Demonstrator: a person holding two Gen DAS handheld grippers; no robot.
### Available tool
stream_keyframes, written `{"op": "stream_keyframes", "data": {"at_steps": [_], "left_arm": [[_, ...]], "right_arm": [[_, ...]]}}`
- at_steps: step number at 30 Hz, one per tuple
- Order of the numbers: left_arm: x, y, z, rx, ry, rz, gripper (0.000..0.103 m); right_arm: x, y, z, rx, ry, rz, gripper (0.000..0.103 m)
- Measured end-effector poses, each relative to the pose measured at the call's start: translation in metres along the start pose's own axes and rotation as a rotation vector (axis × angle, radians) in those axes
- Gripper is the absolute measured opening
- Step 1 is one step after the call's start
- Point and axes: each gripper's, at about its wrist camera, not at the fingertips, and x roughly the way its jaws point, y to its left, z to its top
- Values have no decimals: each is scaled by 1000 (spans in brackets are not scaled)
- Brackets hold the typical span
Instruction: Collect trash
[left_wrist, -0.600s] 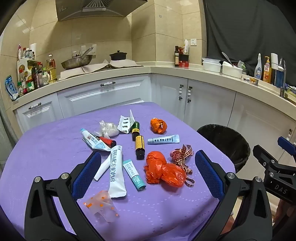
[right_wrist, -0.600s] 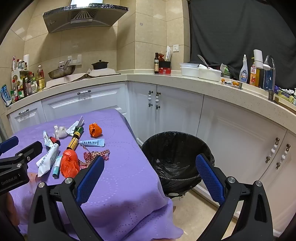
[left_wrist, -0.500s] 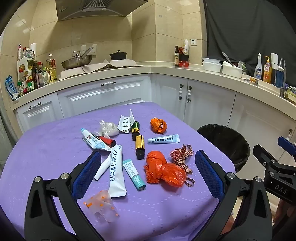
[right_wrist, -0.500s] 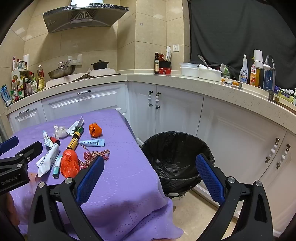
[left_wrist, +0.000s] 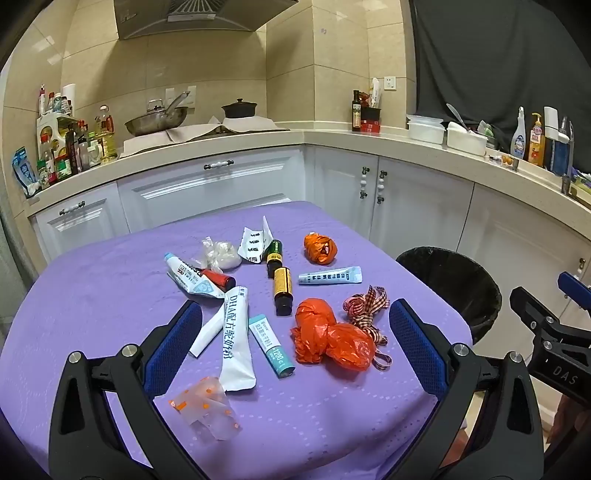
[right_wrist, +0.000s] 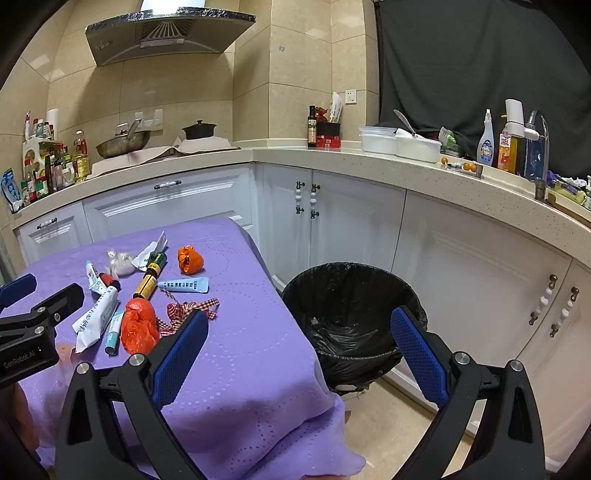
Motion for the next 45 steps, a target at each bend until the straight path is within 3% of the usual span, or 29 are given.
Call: {"op": "stream_keyframes", "data": {"at_steps": [45], "left_arm": [[0,5,0,-6,4,5,99]], "right_arm": [[2,3,0,-3,-2,0,96]]}}
